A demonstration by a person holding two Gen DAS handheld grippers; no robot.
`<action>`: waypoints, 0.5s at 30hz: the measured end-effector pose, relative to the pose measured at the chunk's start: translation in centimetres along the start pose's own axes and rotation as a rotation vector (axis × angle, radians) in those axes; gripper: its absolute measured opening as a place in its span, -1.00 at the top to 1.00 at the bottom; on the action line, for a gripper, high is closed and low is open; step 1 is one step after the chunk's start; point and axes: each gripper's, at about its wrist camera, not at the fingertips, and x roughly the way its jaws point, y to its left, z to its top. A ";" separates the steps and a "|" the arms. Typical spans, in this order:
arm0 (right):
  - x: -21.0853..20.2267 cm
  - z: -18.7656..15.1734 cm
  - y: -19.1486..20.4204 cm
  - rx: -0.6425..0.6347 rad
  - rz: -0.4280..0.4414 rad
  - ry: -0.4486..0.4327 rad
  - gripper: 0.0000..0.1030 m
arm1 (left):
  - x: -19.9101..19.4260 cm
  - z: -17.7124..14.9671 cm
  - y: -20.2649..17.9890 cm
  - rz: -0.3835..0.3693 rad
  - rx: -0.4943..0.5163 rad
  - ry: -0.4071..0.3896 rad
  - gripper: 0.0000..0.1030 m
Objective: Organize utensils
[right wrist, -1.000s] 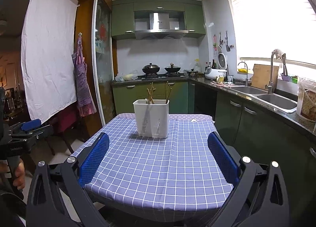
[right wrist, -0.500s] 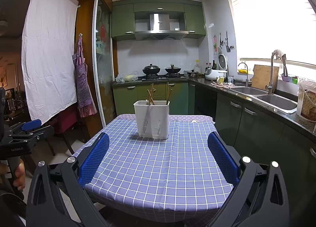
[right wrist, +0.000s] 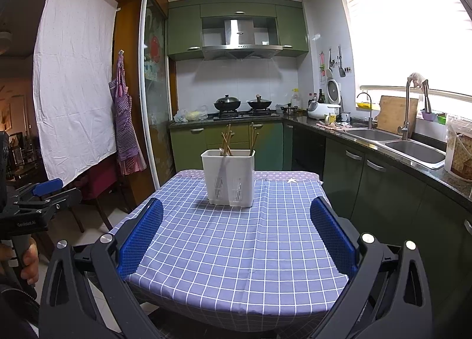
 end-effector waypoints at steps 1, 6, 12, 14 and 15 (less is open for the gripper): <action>0.0 0.0 0.0 0.000 0.000 0.000 -0.91 | 0.0 0.0 0.0 0.000 0.000 0.000 -0.87; 0.2 0.0 0.1 0.000 0.003 0.002 -0.91 | -0.1 -0.1 0.0 -0.002 0.000 0.000 -0.87; 0.2 -0.1 0.3 -0.001 0.003 0.002 -0.91 | 0.0 -0.1 0.0 -0.002 0.000 0.001 -0.87; 0.2 -0.1 0.3 -0.001 0.002 0.002 -0.91 | 0.0 -0.1 0.0 -0.001 0.002 0.003 -0.87; 0.2 -0.1 0.2 -0.001 0.002 0.002 -0.91 | 0.0 -0.2 0.0 -0.002 0.003 0.004 -0.87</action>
